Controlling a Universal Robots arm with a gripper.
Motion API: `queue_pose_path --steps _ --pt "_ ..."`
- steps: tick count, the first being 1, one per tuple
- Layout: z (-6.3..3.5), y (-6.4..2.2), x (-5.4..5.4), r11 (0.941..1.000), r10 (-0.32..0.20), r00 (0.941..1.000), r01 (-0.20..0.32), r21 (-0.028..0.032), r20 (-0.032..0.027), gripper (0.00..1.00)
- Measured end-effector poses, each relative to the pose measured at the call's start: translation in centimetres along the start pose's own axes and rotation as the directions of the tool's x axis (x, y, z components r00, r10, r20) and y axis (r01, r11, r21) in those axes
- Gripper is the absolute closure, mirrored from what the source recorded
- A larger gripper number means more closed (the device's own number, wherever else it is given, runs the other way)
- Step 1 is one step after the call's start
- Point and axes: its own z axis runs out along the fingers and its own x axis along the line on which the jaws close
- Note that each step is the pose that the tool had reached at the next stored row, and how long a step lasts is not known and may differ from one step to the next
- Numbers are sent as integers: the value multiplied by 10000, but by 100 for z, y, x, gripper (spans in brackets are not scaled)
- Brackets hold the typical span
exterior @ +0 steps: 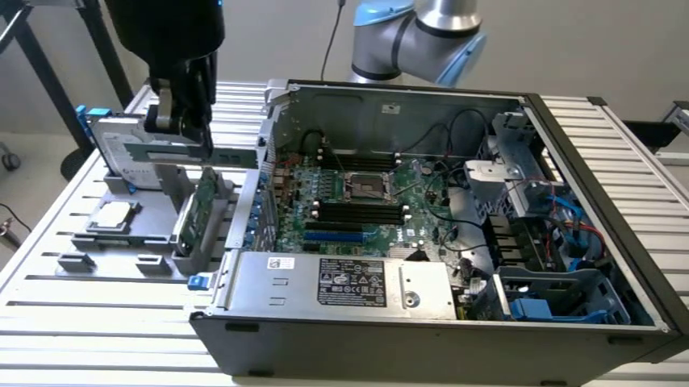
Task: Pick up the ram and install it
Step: 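Pick up the ram and move it above insertion slot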
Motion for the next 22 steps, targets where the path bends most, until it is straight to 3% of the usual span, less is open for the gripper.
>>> queue_pose_path --steps 3,5,18,22 --pt "-12 -134 2 10000 -10 9999 10 3 126 87" --pt "-21 -225 4 10000 -15 9998 15 4 175 87" --pt "-15 -821 -16 10000 -16 9998 16 3 181 87" --pt "10 -999 -85 10000 -16 9998 16 3 175 87"
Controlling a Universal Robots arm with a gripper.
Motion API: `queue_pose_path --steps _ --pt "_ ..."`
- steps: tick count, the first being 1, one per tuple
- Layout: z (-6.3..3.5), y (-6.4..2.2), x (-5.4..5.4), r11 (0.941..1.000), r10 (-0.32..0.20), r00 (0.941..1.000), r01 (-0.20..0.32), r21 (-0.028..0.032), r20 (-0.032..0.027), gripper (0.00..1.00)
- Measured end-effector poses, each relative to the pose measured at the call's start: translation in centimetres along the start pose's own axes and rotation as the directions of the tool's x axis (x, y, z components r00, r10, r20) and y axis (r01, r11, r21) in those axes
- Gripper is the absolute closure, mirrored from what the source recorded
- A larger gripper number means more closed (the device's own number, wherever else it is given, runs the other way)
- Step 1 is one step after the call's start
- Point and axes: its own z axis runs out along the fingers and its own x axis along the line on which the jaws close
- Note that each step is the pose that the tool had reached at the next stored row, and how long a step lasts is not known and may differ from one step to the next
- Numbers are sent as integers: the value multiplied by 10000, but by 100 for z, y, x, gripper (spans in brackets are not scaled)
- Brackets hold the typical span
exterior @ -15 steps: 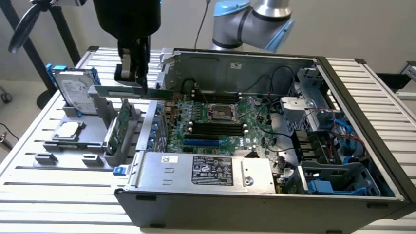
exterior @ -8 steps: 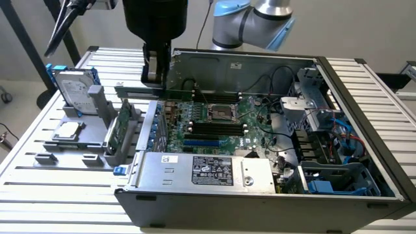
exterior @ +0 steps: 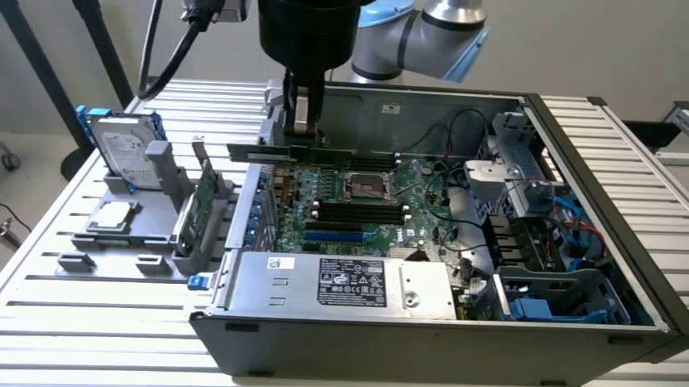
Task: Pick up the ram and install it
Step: 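Pick up the ram and move it above insertion slot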
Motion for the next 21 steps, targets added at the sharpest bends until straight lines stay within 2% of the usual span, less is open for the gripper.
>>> queue_pose_path --steps 11,21 --pt "96 -403 -324 10000 7 10000 -7 2 -64 87" --pt "185 -753 -620 10000 18 9998 -18 10 -206 87"
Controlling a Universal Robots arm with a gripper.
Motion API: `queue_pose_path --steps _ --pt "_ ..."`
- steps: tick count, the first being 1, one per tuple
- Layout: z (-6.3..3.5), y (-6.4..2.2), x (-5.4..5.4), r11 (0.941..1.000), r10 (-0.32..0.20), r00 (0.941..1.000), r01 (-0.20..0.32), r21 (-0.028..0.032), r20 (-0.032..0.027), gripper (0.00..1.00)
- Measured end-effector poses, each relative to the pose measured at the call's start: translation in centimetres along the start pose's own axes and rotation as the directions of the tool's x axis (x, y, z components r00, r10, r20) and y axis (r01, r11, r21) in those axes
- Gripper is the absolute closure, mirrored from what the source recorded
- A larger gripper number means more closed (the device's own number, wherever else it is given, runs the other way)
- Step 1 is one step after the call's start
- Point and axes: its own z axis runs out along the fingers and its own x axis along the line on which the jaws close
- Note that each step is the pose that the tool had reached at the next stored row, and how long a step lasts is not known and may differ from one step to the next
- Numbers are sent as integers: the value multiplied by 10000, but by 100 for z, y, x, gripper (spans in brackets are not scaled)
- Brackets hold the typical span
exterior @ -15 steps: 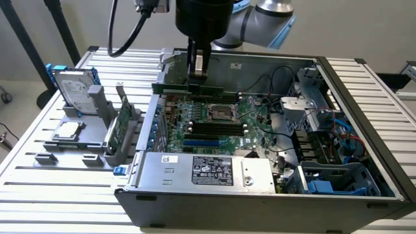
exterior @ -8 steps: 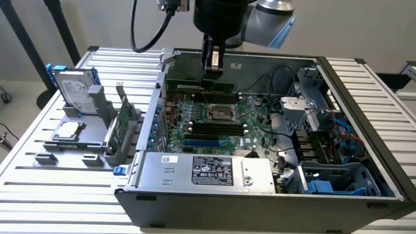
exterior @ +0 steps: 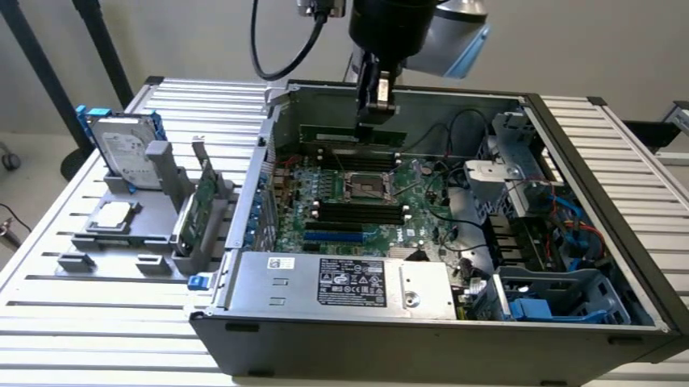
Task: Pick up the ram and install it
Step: 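Pick up the ram and move it above insertion slot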
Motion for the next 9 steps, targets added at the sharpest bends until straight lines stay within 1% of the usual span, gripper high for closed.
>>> queue_pose_path --steps 3,5,7,9 --pt "20 -88 -61 10000 6 10000 -6 14 -72 87" --pt "33 -131 -77 10000 11 9999 -11 31 -121 87" --pt "50 -158 -77 10000 21 9999 -20 65 -150 87" --pt "66 -163 -76 9999 28 9998 -25 120 -189 87"
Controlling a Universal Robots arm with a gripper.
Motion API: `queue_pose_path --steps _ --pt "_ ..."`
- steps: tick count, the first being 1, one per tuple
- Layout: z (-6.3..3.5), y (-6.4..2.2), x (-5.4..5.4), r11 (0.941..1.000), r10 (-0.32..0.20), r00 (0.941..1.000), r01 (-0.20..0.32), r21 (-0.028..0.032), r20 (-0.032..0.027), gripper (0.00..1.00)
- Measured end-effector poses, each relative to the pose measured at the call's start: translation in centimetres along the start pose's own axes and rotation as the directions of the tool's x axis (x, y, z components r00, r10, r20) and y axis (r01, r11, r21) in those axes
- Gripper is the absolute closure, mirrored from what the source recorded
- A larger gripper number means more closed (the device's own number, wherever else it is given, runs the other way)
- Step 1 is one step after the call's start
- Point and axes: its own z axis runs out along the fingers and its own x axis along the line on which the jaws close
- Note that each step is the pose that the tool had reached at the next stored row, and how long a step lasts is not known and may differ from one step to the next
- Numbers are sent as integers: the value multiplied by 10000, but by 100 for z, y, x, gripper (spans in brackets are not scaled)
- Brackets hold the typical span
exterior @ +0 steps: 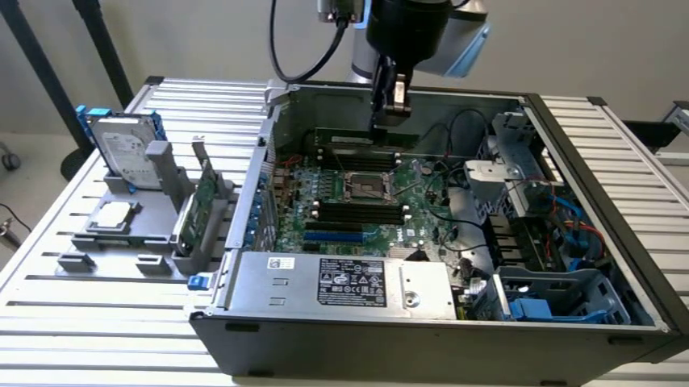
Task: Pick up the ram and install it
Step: 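Pick up the ram and move it above insertion slot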
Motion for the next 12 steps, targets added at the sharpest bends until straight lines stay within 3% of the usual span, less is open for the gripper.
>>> queue_pose_path --steps 3,7,9,12 --pt "33 -3 -15 10000 0 10000 1 92 -99 87" --pt "86 0 -56 9999 4 9996 -1 134 -266 87" --pt "117 6 -76 9999 8 9995 -3 152 -316 87" --pt "159 5 -94 9998 79 9994 -73 177 -341 87"
